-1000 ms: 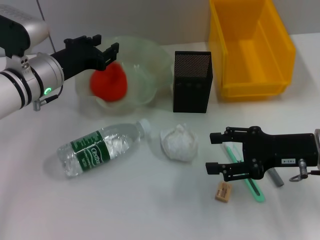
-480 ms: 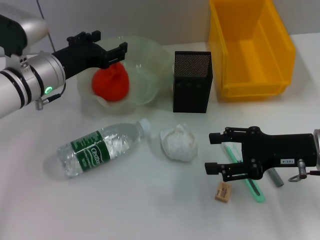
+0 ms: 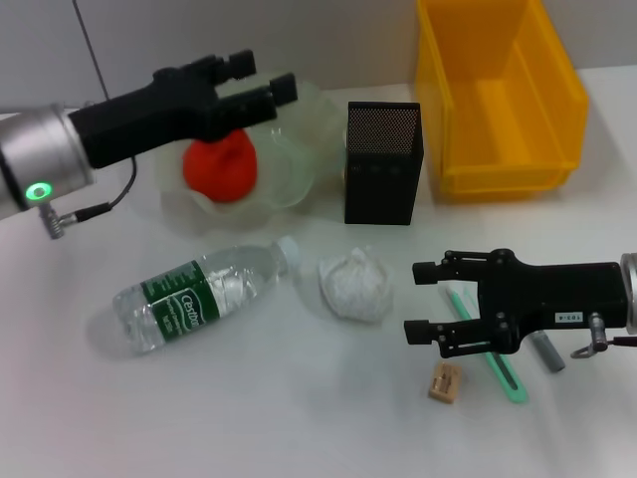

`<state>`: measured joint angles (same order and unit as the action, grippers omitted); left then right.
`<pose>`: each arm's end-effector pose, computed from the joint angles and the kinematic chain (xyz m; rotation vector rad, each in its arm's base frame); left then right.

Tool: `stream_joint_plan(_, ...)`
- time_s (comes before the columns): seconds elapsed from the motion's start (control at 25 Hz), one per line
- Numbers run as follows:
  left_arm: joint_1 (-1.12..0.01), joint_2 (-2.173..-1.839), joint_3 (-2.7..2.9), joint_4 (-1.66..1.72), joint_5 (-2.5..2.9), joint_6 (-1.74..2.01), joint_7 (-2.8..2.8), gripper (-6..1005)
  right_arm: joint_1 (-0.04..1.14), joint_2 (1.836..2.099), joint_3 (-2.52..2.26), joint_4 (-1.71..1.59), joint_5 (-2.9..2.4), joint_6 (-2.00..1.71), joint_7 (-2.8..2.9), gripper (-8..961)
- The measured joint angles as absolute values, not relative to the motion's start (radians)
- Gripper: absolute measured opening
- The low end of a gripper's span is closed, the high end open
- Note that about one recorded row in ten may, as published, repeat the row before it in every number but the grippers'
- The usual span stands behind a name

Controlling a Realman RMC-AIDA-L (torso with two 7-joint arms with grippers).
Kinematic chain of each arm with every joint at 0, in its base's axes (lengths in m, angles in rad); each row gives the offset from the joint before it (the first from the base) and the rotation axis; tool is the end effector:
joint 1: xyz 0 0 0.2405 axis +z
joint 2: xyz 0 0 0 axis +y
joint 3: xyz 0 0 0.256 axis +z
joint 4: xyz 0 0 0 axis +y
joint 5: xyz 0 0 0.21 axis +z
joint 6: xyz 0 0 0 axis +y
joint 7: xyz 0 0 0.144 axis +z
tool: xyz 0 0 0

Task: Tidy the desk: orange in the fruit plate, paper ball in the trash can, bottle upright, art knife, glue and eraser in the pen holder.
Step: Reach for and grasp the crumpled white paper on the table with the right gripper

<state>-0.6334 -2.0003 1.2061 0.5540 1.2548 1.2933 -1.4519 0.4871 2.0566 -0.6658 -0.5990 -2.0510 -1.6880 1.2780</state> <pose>-0.1847 0.3884 -0.0024 -2.5564 -0.6526 -1.0750 0.2767 0.2974 -0.0024 -2.8360 0.5789 0.7401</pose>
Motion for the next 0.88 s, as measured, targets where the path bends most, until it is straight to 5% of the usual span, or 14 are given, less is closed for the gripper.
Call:
stream_joint_plan(0.36, -0.609, -1.944, 1.195, 0.606, 1.483, 1.541, -1.581, 812, 0.498, 2.058, -0.666, -0.599, -2.051, -1.691, 1.282, 833)
stream_joint_plan(0.88, -0.546, -1.973, 1.198, 0.628, 1.718, 1.611, -1.440, 813, 0.499, 2.051, -0.666, -0.598, -2.051, -1.698, 1.308, 832)
